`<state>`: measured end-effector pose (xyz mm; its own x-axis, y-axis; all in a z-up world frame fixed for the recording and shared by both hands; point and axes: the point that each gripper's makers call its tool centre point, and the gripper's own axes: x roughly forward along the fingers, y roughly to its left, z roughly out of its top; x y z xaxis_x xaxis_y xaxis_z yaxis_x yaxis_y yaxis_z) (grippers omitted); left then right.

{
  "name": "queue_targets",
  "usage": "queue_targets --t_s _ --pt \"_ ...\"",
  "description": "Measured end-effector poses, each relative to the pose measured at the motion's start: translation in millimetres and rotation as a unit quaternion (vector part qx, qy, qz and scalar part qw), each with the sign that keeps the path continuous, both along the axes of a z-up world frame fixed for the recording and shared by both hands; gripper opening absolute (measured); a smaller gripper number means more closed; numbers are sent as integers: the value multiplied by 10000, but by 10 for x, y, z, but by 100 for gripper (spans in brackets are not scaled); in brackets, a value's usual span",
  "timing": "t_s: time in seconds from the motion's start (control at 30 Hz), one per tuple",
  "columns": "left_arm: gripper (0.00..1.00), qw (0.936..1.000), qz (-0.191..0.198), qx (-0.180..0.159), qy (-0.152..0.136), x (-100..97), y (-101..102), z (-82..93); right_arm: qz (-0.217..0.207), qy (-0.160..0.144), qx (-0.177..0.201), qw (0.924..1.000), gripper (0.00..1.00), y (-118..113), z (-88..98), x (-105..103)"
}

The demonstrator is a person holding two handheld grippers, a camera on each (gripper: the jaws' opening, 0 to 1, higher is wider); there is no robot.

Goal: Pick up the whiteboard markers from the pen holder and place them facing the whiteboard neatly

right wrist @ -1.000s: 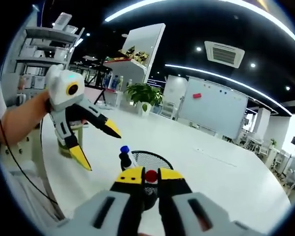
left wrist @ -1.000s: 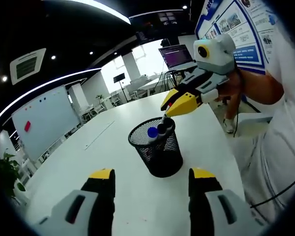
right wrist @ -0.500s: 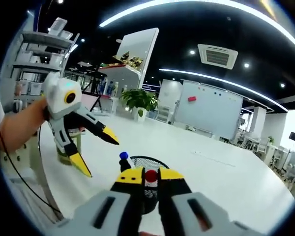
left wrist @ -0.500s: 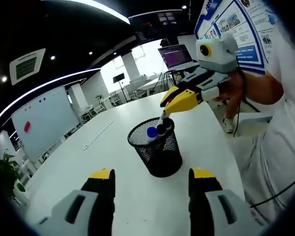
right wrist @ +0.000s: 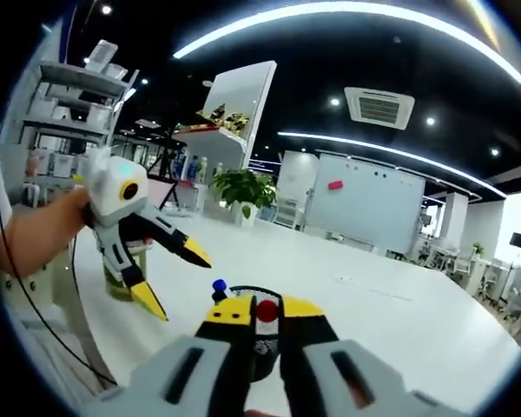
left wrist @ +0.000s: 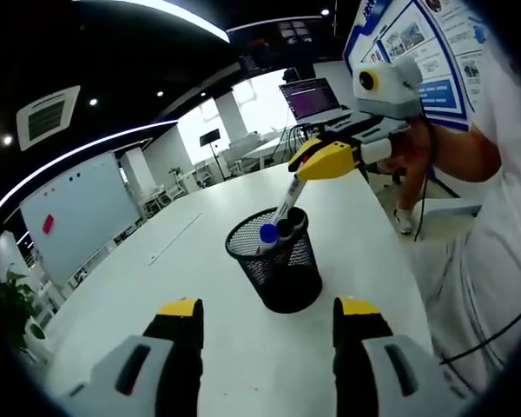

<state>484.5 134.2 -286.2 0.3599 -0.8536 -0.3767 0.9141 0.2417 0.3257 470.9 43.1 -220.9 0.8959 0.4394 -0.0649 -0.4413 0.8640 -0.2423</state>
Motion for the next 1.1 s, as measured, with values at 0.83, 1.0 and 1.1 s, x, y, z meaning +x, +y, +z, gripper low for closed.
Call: queue_targets --t_s 0.83,1.0,1.1 --pt "61 10000 16 -14 -14 -26 -7 8 -529 -1197 714 9888 10 -400 594 -261" --pt "61 10000 18 -13 -15 -33 -10 8 -795 -1320 791 9849 10 -557 624 -271" --pt "61 10000 13 -16 -13 -39 -11 9 -965 -1374 828 9823 10 -633 635 -275"
